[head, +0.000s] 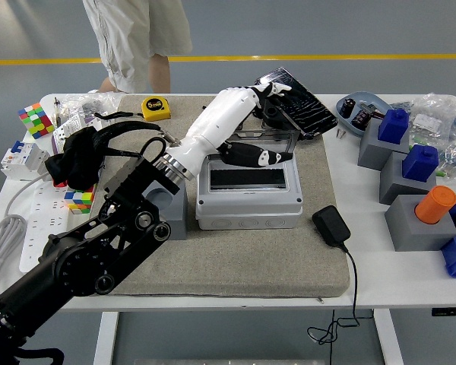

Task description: Fetch the battery,place it into the box,close the lid of the box

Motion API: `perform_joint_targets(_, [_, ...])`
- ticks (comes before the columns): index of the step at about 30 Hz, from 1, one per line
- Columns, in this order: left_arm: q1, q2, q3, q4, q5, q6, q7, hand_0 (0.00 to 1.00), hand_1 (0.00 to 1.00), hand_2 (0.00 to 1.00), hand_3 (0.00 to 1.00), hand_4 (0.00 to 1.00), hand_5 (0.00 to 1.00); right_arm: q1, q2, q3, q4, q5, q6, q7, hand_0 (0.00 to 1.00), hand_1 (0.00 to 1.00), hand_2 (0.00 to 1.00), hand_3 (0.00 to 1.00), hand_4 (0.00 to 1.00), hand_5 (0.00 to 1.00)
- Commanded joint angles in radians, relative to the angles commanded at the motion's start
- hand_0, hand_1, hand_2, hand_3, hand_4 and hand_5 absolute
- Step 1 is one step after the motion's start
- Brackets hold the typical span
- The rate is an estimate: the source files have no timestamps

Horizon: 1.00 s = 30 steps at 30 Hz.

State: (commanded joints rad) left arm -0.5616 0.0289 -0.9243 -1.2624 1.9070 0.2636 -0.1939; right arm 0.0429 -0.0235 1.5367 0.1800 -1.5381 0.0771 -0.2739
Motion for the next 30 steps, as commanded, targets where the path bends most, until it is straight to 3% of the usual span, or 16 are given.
perform_joint_targets(2, [0.000, 0.005, -0.019, 0.019, 0.007, -0.012, 0.018, 0.562, 0.696, 0.678, 0.744, 0.998, 0.286, 0.000, 0.000, -0.004, 0.000, 0.004, 0.000, 0.001, 0.641, 0.666, 0.675, 0.605, 0.989, 0.593])
perform_joint_targets(3, [0.000, 0.008, -0.029, 0.033, 0.016, -0.023, 0.032, 0.727, 0.782, 0.764, 0.771, 0.998, 0.349, 0.001, 0.000, -0.007, 0.000, 0.007, 0.000, 0.002, 0.641, 0.666, 0.675, 0.605, 0.989, 0.594])
perform_joint_targets(9, [0.014, 0.015, -0.042, 0.049, 0.048, -0.092, 0.124, 0.725, 0.789, 0.754, 0.760, 0.998, 0.384, 0.001, 0.000, -0.011, 0.000, 0.013, -0.001, 0.003, 0.641, 0.666, 0.674, 0.604, 0.989, 0.594])
perform_joint_targets(14, [0.024, 0.021, -0.026, 0.031, 0.048, -0.122, 0.154, 0.725, 0.789, 0.754, 0.760, 0.998, 0.384, 0.000, -0.001, -0.012, 0.000, 0.015, -0.001, 0.003, 0.641, 0.666, 0.674, 0.604, 0.989, 0.594])
perform_joint_targets(15, [0.026, 0.023, -0.022, 0.026, 0.048, -0.128, 0.160, 0.628, 0.727, 0.687, 0.719, 0.998, 0.387, 0.000, -0.001, -0.013, 0.000, 0.015, -0.001, 0.003, 0.641, 0.666, 0.674, 0.604, 0.989, 0.594])
perform_joint_targets(20, [0.038, 0.035, -0.002, -0.003, 0.039, -0.154, 0.196, 0.628, 0.727, 0.687, 0.719, 0.998, 0.387, -0.002, 0.000, -0.014, 0.000, 0.015, -0.001, 0.004, 0.641, 0.666, 0.674, 0.604, 0.989, 0.594])
perform_joint_targets(21, [0.040, 0.037, 0.002, -0.009, 0.037, -0.158, 0.201, 0.490, 0.639, 0.632, 0.671, 0.998, 0.365, -0.002, 0.000, -0.013, 0.000, 0.015, -0.001, 0.004, 0.641, 0.666, 0.674, 0.605, 0.989, 0.594])
perform_joint_targets(30, [0.058, 0.054, 0.024, -0.062, 0.026, -0.200, 0.259, 0.456, 0.615, 0.606, 0.640, 0.998, 0.357, -0.004, 0.000, -0.010, 0.000, 0.012, -0.001, 0.005, 0.641, 0.666, 0.674, 0.605, 0.989, 0.594])
